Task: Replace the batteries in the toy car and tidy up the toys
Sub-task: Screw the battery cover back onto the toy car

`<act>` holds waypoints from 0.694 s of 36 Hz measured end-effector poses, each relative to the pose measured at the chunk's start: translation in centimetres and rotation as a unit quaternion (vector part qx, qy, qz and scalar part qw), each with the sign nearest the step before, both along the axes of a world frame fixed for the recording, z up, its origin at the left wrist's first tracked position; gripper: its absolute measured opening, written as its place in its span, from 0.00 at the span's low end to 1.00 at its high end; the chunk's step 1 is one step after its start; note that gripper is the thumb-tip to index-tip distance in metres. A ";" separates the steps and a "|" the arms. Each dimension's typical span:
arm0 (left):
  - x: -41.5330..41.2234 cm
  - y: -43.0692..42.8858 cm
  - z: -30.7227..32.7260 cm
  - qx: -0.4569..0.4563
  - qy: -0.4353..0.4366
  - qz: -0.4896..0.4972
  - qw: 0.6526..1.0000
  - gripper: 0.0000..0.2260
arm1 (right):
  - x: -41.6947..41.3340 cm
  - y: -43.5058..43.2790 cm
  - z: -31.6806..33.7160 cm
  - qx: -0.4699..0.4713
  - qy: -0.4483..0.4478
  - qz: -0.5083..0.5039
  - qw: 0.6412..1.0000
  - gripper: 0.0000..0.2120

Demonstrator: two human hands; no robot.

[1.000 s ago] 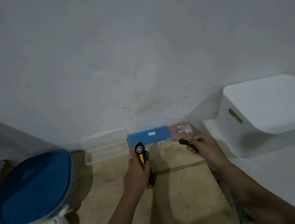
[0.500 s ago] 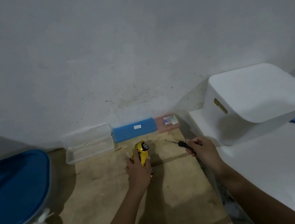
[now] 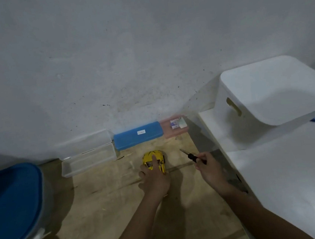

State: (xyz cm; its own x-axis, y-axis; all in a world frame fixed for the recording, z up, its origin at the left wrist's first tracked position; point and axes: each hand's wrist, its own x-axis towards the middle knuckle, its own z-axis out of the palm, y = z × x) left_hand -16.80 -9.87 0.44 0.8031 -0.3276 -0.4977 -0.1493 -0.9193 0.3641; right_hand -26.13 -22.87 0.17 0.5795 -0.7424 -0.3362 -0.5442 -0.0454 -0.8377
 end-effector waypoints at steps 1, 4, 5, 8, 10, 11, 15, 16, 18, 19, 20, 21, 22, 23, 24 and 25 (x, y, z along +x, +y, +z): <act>0.0 0.0 0.0 0.001 -0.004 -0.003 1.000 0.32 | 0.1 0.2 -0.1 -0.030 0.007 0.017 0.999 0.04; 0.4 0.1 0.2 0.001 -0.001 -0.004 1.000 0.33 | 0.5 0.8 -0.7 -0.092 0.008 0.034 0.995 0.07; 0.5 0.2 0.3 -0.003 0.008 -0.002 1.000 0.33 | 0.5 0.9 -0.9 -0.097 0.010 0.037 0.995 0.06; 0.7 0.5 0.5 -0.020 0.040 0.002 0.999 0.33 | 0.5 1.2 -1.7 -0.104 0.031 0.062 0.992 0.05; 0.9 0.7 0.7 -0.030 0.056 -0.001 0.998 0.33 | 0.5 1.4 -2.0 -0.115 0.049 0.082 0.989 0.05; 0.9 0.8 0.8 -0.033 0.063 -0.002 0.997 0.34 | 0.5 1.5 -2.1 -0.121 0.058 0.089 0.987 0.05; 1.2 1.2 0.8 -0.050 0.081 -0.002 0.995 0.35 | 1.0 1.6 -2.3 -0.154 0.071 0.104 0.980 0.06; 1.3 1.3 0.8 -0.053 0.085 -0.003 0.995 0.35 | 1.1 1.6 -2.3 -0.160 0.071 0.104 0.979 0.07; 1.4 1.5 0.8 -0.060 0.090 -0.006 0.994 0.35 | 1.3 1.7 -2.2 -0.167 0.069 0.104 0.978 0.07; 1.4 1.7 0.8 -0.064 0.090 -0.008 0.994 0.36 | 1.4 1.7 -2.2 -0.169 0.070 0.106 0.977 0.07; 1.5 1.8 0.8 -0.069 0.092 -0.011 0.993 0.36 | 1.5 1.8 -2.2 -0.170 0.071 0.107 0.977 0.07; 1.5 1.9 0.8 -0.074 0.095 -0.012 0.993 0.36 | 1.5 1.8 -2.2 -0.170 0.071 0.107 0.977 0.07; 1.6 2.0 0.8 -0.081 0.098 -0.012 0.992 0.36 | 1.6 1.8 -2.2 -0.166 0.070 0.106 0.978 0.06; 1.6 2.1 0.8 -0.087 0.102 -0.012 0.991 0.37 | 1.6 1.8 -2.3 -0.160 0.069 0.104 0.979 0.06; 1.6 2.2 0.7 -0.094 0.104 -0.012 0.990 0.37 | 1.6 1.7 -2.4 -0.154 0.067 0.103 0.980 0.06; 1.6 2.4 0.7 -0.100 0.107 -0.010 0.989 0.37 | 1.6 1.7 -2.5 -0.149 0.066 0.103 0.981 0.05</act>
